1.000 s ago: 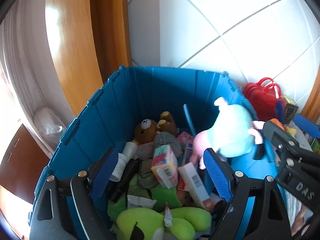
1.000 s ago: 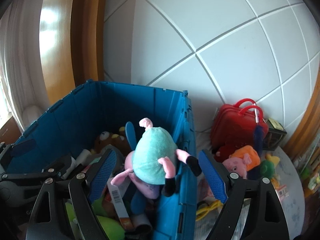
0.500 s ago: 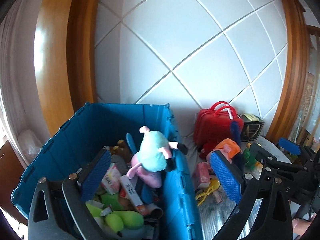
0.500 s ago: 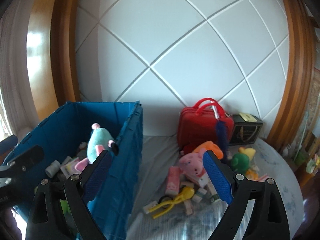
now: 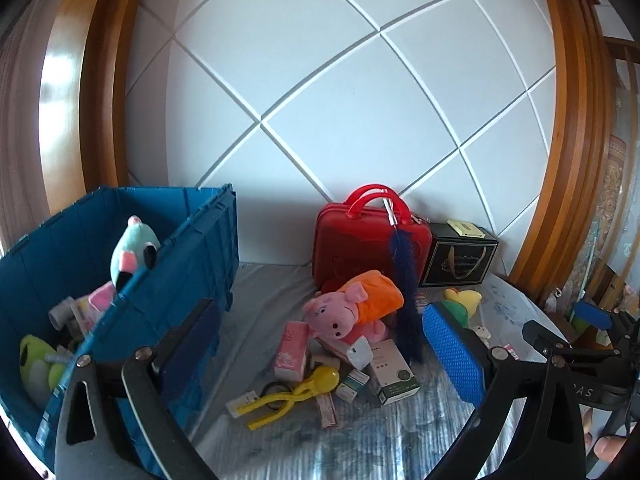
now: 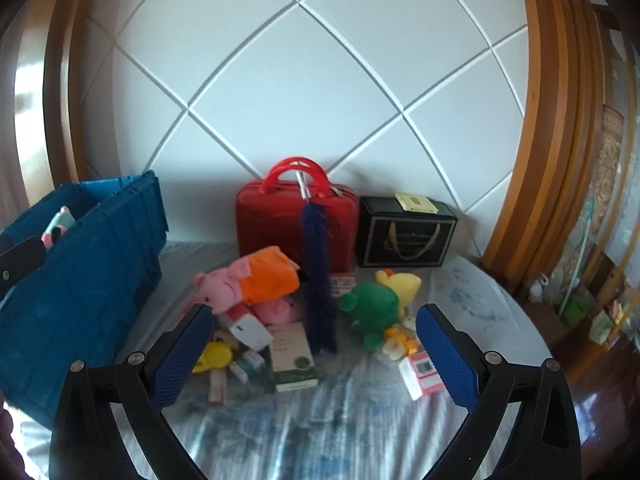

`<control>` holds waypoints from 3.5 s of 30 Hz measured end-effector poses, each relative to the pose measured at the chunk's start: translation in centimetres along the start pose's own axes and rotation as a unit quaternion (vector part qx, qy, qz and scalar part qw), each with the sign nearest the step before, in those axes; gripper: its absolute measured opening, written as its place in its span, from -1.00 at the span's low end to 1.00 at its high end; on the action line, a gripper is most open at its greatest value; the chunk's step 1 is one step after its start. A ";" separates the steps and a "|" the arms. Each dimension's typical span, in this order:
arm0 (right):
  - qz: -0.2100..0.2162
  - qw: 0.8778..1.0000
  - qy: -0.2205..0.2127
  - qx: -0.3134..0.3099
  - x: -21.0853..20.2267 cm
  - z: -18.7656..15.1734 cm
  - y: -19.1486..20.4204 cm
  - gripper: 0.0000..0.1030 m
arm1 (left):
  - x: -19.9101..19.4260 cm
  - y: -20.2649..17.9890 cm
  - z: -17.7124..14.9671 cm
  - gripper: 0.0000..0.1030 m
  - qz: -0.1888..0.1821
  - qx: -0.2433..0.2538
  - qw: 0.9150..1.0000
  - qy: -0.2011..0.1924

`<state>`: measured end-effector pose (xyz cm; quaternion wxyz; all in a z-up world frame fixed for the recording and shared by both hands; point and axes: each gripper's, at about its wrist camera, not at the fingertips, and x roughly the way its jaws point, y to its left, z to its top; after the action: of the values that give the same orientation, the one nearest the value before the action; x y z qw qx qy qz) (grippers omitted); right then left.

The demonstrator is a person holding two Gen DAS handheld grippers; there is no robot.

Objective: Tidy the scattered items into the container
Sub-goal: 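Move both tools back toward the items on the bed, then grasp the pink-white medicine strip box with left tool while right tool grasps the green-white patch box, then carry both boxes over the blue crate with both tools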

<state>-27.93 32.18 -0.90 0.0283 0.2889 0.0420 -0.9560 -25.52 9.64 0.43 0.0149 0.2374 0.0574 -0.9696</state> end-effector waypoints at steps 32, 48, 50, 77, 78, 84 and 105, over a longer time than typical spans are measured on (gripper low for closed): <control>0.109 0.972 0.209 -0.016 29.7 -15.3 2.7 0.99 | 27.8 -0.9 -22.2 0.91 0.068 -0.010 0.966 0.251; 0.109 0.968 0.226 -0.017 30.8 -16.7 3.2 0.53 | 25.6 -3.5 -22.3 -0.25 0.043 0.009 0.972 0.231; 0.105 0.968 0.228 -0.021 29.6 -17.5 2.8 0.53 | 24.7 -3.4 -22.6 -0.36 0.037 0.001 0.971 0.235; 0.087 0.970 0.224 -0.019 24.6 -20.6 3.1 0.50 | 21.6 -5.4 -24.6 -0.46 0.017 0.017 0.973 0.228; 0.087 0.970 0.226 -0.016 24.4 -20.6 3.2 0.50 | 21.3 -5.7 -24.4 -0.46 0.017 0.022 0.974 0.225; 0.090 0.974 0.208 -0.013 21.6 -18.4 2.5 0.50 | 18.1 -6.6 -21.7 -0.46 0.014 0.028 0.978 0.206; 0.146 0.987 0.013 -0.067 1.1 -3.1 7.9 0.50 | -1.6 0.5 -5.3 -0.46 0.075 0.013 0.997 0.016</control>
<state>-26.51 24.60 -4.63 0.1860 0.3014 0.0633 -0.9330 -21.60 9.75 -3.58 0.0840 0.2565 0.0272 -0.9625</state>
